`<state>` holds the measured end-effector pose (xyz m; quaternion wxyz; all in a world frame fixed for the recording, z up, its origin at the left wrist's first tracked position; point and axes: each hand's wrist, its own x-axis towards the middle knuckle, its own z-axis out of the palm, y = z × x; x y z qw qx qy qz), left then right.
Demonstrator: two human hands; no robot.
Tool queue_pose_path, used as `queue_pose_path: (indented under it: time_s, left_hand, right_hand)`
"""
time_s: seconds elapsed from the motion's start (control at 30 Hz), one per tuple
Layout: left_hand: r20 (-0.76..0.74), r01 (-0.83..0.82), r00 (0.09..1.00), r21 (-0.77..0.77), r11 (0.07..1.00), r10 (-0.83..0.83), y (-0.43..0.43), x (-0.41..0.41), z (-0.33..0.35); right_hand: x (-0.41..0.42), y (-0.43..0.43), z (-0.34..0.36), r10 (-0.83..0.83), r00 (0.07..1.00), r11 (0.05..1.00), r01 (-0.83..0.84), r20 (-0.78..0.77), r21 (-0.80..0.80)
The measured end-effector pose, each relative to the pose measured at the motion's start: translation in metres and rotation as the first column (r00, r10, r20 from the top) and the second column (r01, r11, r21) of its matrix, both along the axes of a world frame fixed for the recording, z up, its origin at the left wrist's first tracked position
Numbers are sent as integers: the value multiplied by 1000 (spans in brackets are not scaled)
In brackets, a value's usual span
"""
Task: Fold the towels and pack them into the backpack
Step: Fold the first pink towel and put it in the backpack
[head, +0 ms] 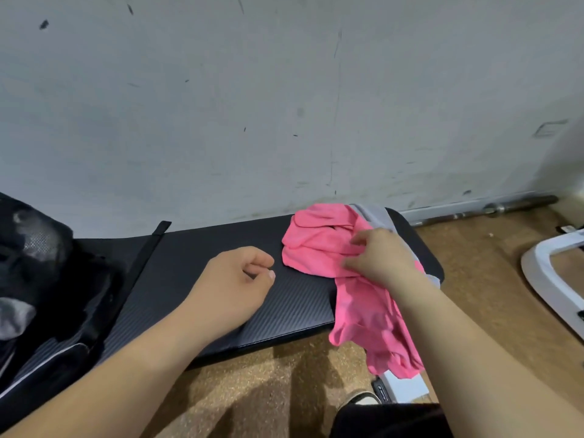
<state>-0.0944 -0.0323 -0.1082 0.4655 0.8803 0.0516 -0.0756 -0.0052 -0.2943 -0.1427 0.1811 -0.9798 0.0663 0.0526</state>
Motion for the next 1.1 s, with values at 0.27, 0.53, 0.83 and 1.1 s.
queue_pose_path:
  time_s: [0.27, 0.53, 0.83, 1.1]
  left_hand:
    - [53, -14, 998, 13, 1000, 13, 14, -11, 7]
    - [269, -11, 961, -176, 984, 59, 25, -26, 27]
    - [148, -96, 977, -355, 930, 157, 95, -45, 45]
    - [101, -330, 890, -530, 781, 445, 155, -47, 40]
  right_hand:
    - [-14, 42, 45, -121, 956, 824, -54, 267, 565]
    - [-63, 102, 90, 95, 955, 305, -296, 280, 905]
    - [-58, 149, 70, 153, 933, 549, -354, 325, 757]
    - [-56, 182, 63, 540, 835, 583, -460, 104, 670]
